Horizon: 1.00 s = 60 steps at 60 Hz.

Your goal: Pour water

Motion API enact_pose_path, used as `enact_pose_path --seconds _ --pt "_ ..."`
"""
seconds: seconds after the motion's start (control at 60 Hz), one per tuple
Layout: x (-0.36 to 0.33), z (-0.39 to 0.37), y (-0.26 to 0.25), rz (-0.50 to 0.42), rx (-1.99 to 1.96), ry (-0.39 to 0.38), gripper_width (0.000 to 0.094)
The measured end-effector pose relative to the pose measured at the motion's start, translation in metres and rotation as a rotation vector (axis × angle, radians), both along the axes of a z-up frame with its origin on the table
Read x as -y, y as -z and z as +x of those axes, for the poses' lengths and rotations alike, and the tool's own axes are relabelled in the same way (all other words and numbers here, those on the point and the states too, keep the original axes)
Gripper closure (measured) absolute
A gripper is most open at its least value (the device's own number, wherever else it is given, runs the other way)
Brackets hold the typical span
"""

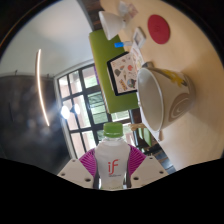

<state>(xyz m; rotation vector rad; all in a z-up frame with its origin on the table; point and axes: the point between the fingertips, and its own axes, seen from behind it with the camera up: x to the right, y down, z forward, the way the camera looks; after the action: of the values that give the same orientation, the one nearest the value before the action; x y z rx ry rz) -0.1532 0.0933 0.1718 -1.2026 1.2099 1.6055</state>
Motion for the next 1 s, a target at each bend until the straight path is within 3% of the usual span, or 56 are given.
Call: enact_pose_path --seconds 0.15,0.417,0.483,0.55,0.633,0.683,0.817,0.883,0.95,1.0 --pt "-0.001 0.017 0.020 -0.087 -0.276 0.005 0.0574" --pt "0.003 0.030 0.026 -0.095 -0.344 0.019 0.0572" --pt "0.005 0.020 0.010 -0.048 -0.295 -0.020 0.0571" --pt "0.013 0.009 -0.017 0.049 -0.120 -0.047 0.0571" --pt "0.023 0.011 -0.066 0.199 0.183 -0.030 0.0572" --pt "0.041 0.024 -0.101 0.336 0.404 0.011 0.0572" --pt "0.059 0.092 -0.158 0.508 0.982 0.221 0.0572" --pt "0.047 0.139 -0.158 0.456 1.245 0.343 0.0572" --pt "0.043 0.200 -0.136 0.346 1.466 0.478 0.0571" --pt "0.023 0.241 -0.118 0.270 1.571 0.526 0.0571"
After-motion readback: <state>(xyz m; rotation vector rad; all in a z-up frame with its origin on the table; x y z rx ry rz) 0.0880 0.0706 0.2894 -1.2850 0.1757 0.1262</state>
